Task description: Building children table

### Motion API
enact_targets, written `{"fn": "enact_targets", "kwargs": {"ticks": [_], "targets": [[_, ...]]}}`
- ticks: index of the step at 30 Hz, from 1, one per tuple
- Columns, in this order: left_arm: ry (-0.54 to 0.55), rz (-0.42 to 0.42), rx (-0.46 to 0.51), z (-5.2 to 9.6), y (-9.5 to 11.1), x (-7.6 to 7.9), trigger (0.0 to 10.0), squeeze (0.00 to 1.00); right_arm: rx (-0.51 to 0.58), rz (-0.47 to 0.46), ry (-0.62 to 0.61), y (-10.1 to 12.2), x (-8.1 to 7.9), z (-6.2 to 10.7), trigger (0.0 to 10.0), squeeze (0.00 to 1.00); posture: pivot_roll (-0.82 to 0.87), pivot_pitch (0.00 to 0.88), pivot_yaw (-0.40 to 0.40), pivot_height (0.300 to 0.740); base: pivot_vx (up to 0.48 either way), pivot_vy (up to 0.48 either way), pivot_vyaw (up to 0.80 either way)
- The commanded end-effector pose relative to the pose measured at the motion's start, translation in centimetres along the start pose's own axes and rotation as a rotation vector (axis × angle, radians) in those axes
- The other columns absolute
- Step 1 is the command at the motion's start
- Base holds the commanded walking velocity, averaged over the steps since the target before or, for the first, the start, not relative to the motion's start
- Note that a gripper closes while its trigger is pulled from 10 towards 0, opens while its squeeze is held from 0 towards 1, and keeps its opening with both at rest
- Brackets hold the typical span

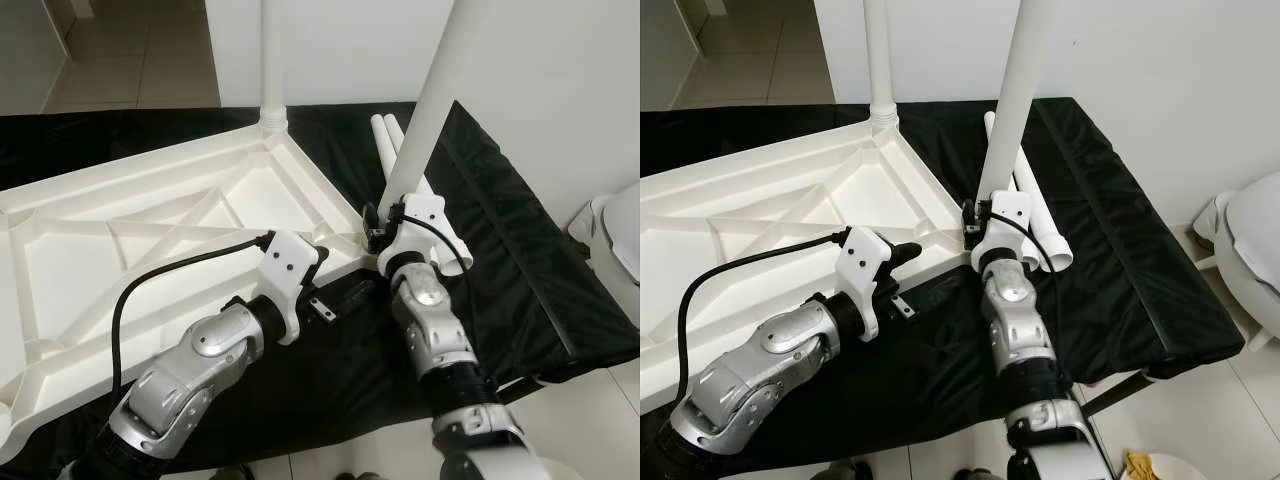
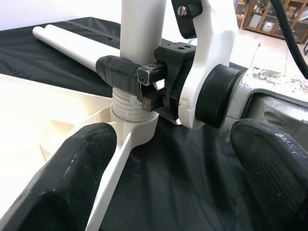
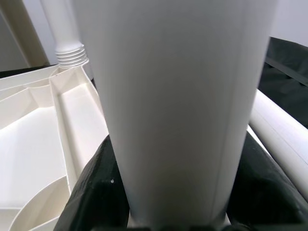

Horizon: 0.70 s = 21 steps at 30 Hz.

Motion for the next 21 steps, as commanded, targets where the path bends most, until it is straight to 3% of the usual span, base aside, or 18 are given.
{"fn": "enact_targets", "kwargs": {"ticks": [1,6,7,8,9,19,20,21], "targets": [[-0.093,-0.004,0.004,0.07,0.07,0.88,10.0,0.00,0.028,-0.011,-0.032,0.61,0.17,0.19,10.0,0.00,0.01,0.109,-0.037,0.740,0.000,0.000,0.00],[-0.096,-0.004,0.003,0.04,0.02,0.96,10.0,0.00,0.012,-0.014,-0.020,0.45,0.03,0.30,10.0,0.00,0.01,0.105,-0.041,0.740,0.000,0.000,0.00],[-0.096,-0.003,0.003,0.04,0.01,0.96,10.0,0.00,0.010,-0.024,-0.010,0.42,0.13,0.30,10.0,0.48,0.02,0.104,-0.041,0.740,0.000,0.000,0.00],[-0.096,-0.002,0.004,0.03,0.01,0.96,10.0,0.00,0.009,-0.031,-0.008,0.44,0.18,0.35,10.0,0.48,0.02,0.104,-0.041,0.740,0.000,0.000,0.00],[-0.096,-0.002,0.003,0.03,-0.01,0.96,10.0,0.00,0.012,-0.045,0.016,0.54,0.14,0.40,10.0,1.00,0.01,0.102,-0.043,0.740,0.000,0.000,0.00],[-0.093,-0.005,0.004,0.08,0.05,0.79,10.0,0.00,-0.003,-0.055,0.151,0.90,0.52,0.93,10.0,1.00,0.01,0.100,-0.041,0.740,0.000,0.000,0.00],[-0.093,-0.005,0.003,0.08,0.05,0.79,10.0,0.00,-0.007,-0.062,0.174,0.90,0.63,0.99,10.0,0.78,0.01,0.100,-0.041,0.740,0.000,0.000,0.00],[-0.094,-0.004,0.004,0.08,0.06,0.79,10.0,0.00,-0.024,-0.059,0.208,0.77,0.77,1.07,10.0,0.00,0.01,0.101,-0.039,0.740,0.000,0.000,0.00]]}}
Point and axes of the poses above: a point about 5 cm out from each wrist's last joint towards the gripper, its own z axis pointing back from the gripper into the wrist, its own y axis along the axis of the wrist's last joint, x = y × z, the point moved 1 cm from there along -z, pointing out of the wrist towards the gripper, and after that the axes turned 8 degrees about -z, right-handed, at the moved point
